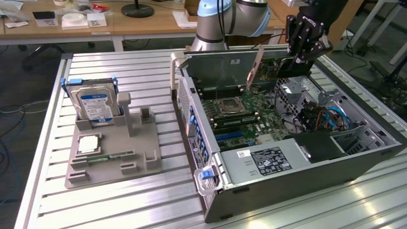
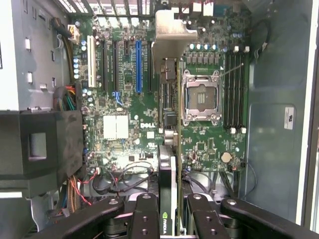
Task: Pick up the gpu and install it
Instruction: 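Insert the gpu into the slot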
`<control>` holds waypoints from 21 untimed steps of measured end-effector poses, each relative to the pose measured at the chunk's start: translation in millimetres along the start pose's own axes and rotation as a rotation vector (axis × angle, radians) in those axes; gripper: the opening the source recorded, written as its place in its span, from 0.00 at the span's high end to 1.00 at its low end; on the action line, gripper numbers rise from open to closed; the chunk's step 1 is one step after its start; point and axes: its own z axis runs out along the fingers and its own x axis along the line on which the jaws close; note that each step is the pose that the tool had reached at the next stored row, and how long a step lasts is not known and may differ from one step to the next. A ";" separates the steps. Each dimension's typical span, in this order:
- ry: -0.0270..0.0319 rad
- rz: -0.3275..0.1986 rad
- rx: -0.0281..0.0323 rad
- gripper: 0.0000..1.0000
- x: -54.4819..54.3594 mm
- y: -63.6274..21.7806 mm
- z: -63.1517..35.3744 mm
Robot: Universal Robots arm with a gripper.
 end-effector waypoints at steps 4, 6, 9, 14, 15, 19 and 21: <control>0.0000 0.000 0.0000 0.73 0.9 2.7 -0.1; -0.0001 0.004 0.0002 0.73 1.5 2.7 1.3; 0.0004 0.010 0.0006 0.73 2.1 2.8 2.6; 0.0004 0.010 0.0007 0.73 2.5 2.9 2.9; 0.0005 0.010 0.0008 0.73 2.8 3.7 3.0; 0.0009 0.019 0.0012 0.73 3.2 10.3 4.6; 0.0012 0.024 0.0014 0.73 3.3 12.6 5.5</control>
